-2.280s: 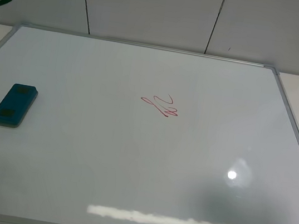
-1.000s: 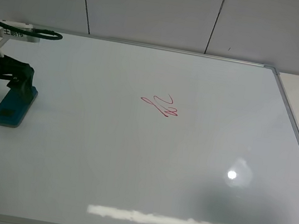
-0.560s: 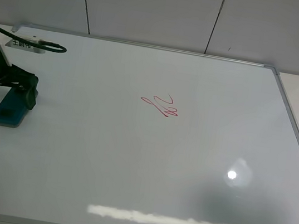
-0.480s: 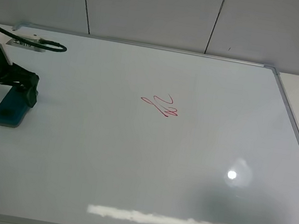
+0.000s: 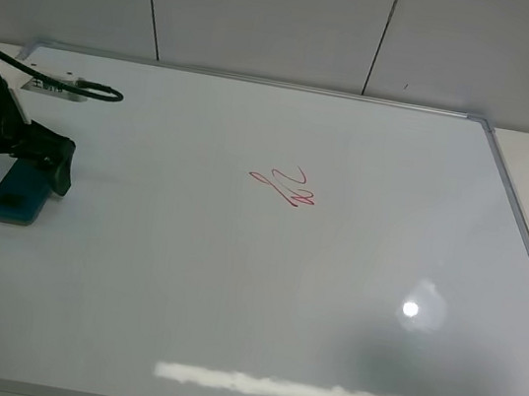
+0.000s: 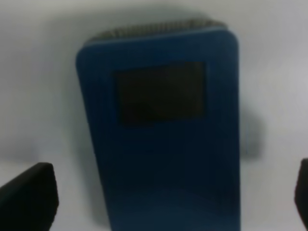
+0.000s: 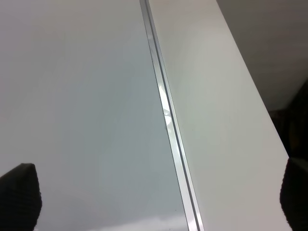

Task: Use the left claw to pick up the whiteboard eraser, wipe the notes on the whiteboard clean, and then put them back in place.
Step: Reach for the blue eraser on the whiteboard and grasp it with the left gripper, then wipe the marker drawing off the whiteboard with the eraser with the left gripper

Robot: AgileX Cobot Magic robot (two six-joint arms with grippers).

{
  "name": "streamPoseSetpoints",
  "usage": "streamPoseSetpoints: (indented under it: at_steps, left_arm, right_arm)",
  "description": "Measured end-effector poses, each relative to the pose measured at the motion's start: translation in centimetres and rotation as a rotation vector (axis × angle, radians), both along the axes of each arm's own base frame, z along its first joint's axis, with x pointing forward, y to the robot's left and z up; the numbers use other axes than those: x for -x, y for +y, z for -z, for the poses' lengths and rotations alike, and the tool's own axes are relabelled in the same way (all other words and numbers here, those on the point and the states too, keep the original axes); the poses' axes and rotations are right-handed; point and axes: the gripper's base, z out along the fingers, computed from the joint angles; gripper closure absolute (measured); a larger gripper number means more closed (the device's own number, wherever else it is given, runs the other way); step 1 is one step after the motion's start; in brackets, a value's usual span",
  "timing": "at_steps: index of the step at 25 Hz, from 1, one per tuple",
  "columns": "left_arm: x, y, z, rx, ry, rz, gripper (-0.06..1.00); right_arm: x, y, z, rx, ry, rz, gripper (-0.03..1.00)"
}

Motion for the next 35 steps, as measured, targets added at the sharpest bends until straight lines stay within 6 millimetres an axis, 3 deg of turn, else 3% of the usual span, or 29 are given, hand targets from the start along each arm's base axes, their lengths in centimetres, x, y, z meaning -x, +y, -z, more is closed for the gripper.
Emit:
streamPoseSetpoints:
  at_steps: [18,20,22,23,35]
  left_arm:
    - [-0.36,0.02,0.36,0.001,-0.025,-0.022,-0.04]
    - [-0.36,0.02,0.36,0.001,-0.025,-0.022,0.06]
    - [-0.34,0.02,0.36,0.001,-0.022,-0.022,0.36]
    - [-0.29,0.04,0.37,-0.002,-0.017,-0.019,0.40]
    - [-0.67,-0.44,-0.42,-0.013,0.008,-0.019,0.39]
  right_arm:
    - [0.00,0.00,0.00,0.000,0.000,0.000,-0.02]
    - [0.00,0.00,0.00,0.000,0.000,0.000,-0.02]
    - [0.00,0.00,0.00,0.000,0.000,0.000,-0.02]
    - [0.00,0.00,0.00,0.000,0.000,0.000,-0.02]
    - [0.00,0.00,0.00,0.000,0.000,0.000,-0.02]
